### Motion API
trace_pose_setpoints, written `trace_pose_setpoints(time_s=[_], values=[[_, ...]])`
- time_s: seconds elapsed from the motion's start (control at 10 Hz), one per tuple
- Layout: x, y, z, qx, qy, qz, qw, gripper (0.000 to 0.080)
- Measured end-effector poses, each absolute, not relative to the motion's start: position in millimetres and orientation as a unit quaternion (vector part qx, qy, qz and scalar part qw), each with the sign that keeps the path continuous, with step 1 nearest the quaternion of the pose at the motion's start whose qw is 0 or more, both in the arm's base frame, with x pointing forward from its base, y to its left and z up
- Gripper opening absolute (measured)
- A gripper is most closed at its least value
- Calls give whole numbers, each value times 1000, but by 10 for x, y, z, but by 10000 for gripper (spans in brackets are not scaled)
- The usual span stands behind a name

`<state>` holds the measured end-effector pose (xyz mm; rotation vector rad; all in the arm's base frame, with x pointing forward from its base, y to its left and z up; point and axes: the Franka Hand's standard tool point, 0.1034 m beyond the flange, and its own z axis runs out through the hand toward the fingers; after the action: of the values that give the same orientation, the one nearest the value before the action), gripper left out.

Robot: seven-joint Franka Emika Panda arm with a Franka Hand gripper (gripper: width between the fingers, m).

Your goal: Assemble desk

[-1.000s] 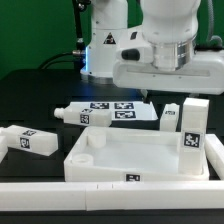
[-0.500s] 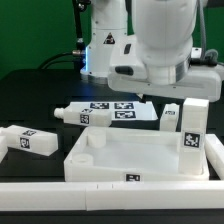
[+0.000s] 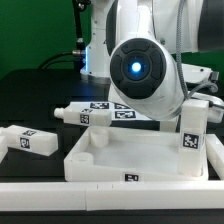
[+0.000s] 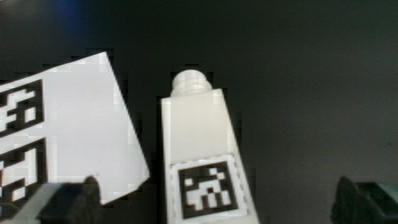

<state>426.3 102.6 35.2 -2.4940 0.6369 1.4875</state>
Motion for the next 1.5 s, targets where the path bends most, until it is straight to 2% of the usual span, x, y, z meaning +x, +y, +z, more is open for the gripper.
trace_pose_setpoints(time_s=[0.3,0.8,1.2,1.3,1.4,1.5], values=[[4288,1022,265,-872,140,460,93,649],[4286,1021,263,-877,134,453,90,649],[4211,1051,150,-877,135,453,87,649],[4210,1048,148,-877,135,453,87,531],[4210,1048,148,-877,135,453,87,531],[4210,1047,148,-877,135,453,87,341]])
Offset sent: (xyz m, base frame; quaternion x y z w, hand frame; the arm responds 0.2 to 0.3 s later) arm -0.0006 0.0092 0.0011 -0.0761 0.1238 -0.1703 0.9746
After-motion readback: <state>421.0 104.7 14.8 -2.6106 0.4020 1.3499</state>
